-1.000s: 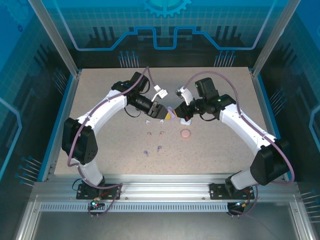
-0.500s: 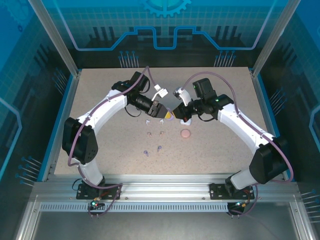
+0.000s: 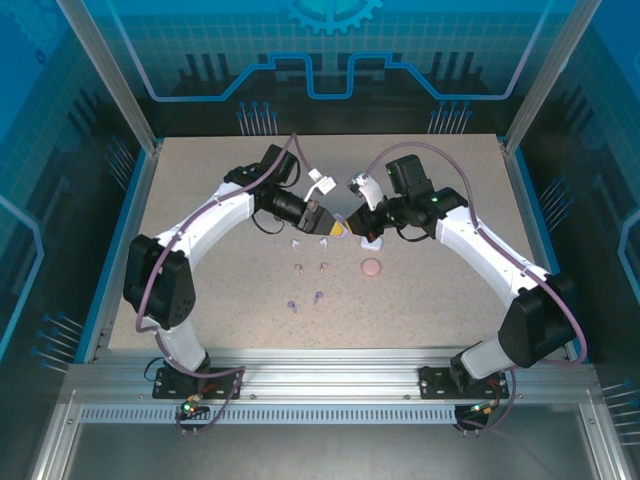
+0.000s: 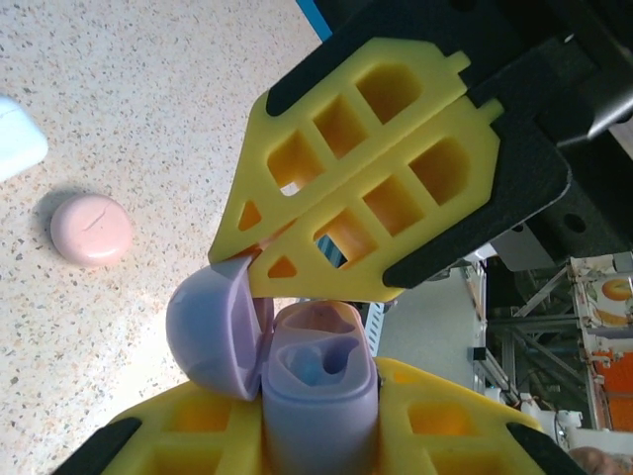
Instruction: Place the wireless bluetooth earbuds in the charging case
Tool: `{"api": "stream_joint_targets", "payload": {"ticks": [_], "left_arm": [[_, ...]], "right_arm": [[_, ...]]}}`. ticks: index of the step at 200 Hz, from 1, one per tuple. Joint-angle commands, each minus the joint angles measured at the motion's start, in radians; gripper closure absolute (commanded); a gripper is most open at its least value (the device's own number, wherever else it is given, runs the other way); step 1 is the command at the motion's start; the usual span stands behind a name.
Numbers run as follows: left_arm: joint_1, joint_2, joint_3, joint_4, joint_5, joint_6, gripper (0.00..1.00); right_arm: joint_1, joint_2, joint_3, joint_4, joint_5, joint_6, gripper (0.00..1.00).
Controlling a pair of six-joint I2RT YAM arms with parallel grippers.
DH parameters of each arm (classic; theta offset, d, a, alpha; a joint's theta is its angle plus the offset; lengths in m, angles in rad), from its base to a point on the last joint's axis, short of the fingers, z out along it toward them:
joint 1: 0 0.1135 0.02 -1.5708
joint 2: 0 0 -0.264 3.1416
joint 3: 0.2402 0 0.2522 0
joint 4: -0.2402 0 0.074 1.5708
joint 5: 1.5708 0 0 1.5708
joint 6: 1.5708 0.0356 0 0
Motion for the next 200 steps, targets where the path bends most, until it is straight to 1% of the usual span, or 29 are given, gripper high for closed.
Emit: {"api": "stream_joint_targets", "payload": {"ticks": [1,16,32,50,60,68,79,109,119,139,164,178,200], "left_arm": [[0.004,-0.043,-0.028,0.094,-0.007,-0.034,0.85],[0.004,-0.056,-0.047,0.129,-0.017,-0.053,0.91],[0.003,-0.076,-0.083,0.188,-0.033,-0.083,1.0],[0.003,-0.112,-0.134,0.259,-0.056,-0.118,1.0],[0.005,-0.135,-0.161,0.291,-0.074,-0.136,1.0],[0.005,-0.155,-0.185,0.315,-0.089,-0.146,1.0],[0.005,-0.187,-0.221,0.352,-0.108,-0.165,1.0],[0.012,-0.305,-0.343,0.464,-0.199,-0.197,1.0],[0.017,-0.345,-0.382,0.499,-0.241,-0.209,1.0],[0.032,-0.436,-0.473,0.609,-0.333,-0.249,1.0],[0.047,-0.56,-0.59,0.769,-0.51,-0.293,1.0],[0.048,-0.625,-0.645,0.861,-0.609,-0.3,1.0],[0.049,-0.702,-0.692,0.949,-0.733,-0.307,1.0]], "right_arm": [[0.014,0.005,0.023,0.01,-0.039,0.006,1.0],[0.013,0.004,0.023,0.013,-0.038,0.01,1.0],[0.012,0.0,0.023,0.021,-0.029,0.021,1.0],[0.002,-0.007,0.025,0.042,-0.016,0.063,1.0],[-0.008,-0.011,0.028,0.053,0.012,0.104,0.83],[-0.021,-0.017,0.029,0.061,0.01,0.13,0.75],[-0.038,-0.033,0.023,0.076,-0.003,0.17,0.66],[-0.088,-0.128,-0.028,0.131,-0.048,0.277,0.5],[-0.098,-0.164,-0.05,0.143,-0.046,0.321,0.46],[-0.102,-0.213,-0.087,0.13,-0.019,0.412,0.44],[-0.068,-0.232,-0.159,0.122,0.036,0.507,0.43],[-0.008,-0.22,-0.193,0.115,0.105,0.543,0.43],[0.131,-0.161,-0.219,0.107,0.24,0.603,0.43]]}}
